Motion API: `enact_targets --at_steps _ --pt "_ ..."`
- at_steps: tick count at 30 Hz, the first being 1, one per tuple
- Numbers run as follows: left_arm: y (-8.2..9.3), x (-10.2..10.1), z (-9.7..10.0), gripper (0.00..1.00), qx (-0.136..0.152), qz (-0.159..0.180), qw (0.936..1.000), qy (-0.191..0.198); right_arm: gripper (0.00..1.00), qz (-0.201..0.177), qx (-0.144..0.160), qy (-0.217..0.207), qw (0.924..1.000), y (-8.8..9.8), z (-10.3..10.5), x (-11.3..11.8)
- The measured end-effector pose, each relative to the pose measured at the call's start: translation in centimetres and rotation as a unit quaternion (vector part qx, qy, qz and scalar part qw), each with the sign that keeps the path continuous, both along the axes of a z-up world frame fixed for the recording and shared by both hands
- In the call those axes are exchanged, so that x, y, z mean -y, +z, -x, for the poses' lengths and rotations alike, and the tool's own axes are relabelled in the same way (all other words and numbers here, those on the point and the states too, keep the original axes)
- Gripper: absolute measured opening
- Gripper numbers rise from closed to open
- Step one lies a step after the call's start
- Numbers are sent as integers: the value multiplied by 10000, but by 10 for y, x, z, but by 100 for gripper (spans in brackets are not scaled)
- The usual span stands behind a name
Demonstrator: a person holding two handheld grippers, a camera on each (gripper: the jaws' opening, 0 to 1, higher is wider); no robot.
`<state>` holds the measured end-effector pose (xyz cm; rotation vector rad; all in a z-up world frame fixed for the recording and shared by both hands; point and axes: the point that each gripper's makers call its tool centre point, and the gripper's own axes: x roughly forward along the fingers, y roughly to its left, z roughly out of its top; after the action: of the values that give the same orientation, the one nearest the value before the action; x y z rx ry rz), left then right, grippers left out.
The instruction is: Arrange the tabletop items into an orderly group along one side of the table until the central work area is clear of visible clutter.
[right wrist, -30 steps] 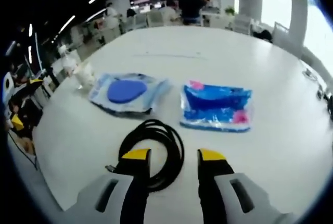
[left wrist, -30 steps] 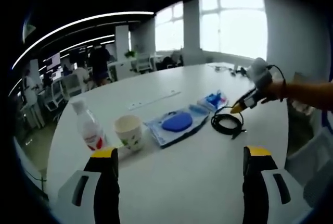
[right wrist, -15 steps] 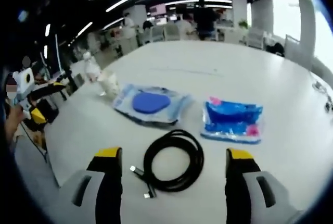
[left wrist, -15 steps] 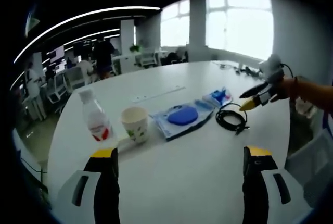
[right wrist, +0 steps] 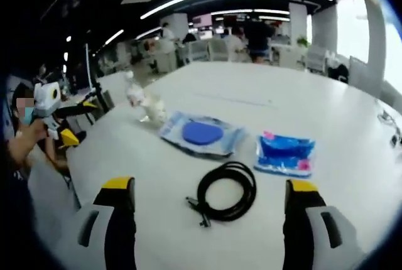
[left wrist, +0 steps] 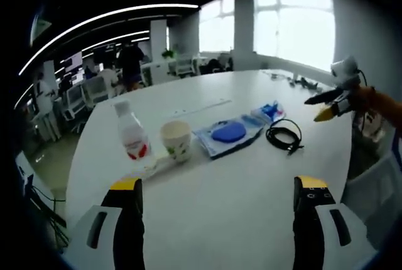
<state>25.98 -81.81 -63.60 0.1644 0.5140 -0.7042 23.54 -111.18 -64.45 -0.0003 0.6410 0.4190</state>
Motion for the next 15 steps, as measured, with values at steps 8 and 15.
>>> enact_targets --at_steps 8,15 --pt "4 -8 10 100 -66 45 9999 64 100 -20 121 112 9999 25 25 -3" --pt "12 -19 19 100 -73 -55 9999 109 100 -255 193 18 9995 38 45 -4"
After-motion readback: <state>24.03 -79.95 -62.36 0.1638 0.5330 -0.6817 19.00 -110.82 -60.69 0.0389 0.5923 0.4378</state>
